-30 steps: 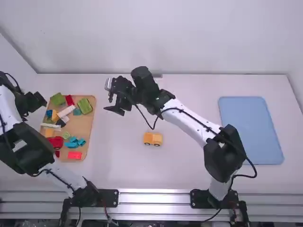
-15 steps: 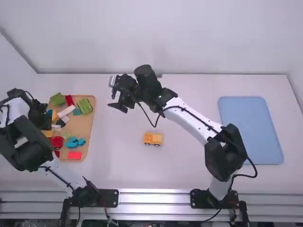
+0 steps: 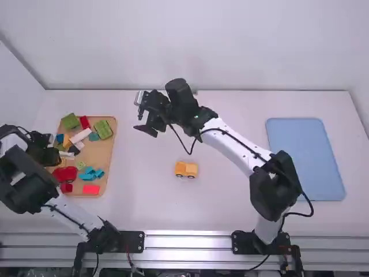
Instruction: Assemble lego blocks to make yellow taxi
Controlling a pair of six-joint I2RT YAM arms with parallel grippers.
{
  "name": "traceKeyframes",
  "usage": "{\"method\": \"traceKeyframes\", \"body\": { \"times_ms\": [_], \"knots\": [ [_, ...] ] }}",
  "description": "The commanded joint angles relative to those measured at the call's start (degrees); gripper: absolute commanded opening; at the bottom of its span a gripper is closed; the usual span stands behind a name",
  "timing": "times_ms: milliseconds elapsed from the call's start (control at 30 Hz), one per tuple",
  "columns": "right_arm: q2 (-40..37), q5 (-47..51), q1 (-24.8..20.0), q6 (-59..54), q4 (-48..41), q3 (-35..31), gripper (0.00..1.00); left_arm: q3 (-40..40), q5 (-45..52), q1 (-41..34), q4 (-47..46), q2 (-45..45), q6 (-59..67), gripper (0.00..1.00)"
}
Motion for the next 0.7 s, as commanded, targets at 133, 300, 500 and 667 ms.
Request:
{"method": "traceKeyframes", "body": {
  "times_ms": [133,300,500,667],
  "knots": [
    [0.3,-0.2,-0.9,-1.3,-0.9,1.5,0.98,-0.5,3.1,-0.8,-0.5,1.9,3.4,0.55],
    [0.3,-0.2,-1.2,-1.2,-1.5,1.5,0.98,-0.6,2.7,-0.6,0.9,1.9,2.5,0.56],
    [0.3,-0.3,-1.2,-2.8,-3.2,1.4,0.98,-1.8,2.4,0.0,1.7,2.0,2.3,0.58],
    [0.3,-0.3,-1.2,-2.8,-3.4,1.4,0.98,-5.7,1.8,-0.1,6.9,2.3,-0.1,0.54]
  ]
}}
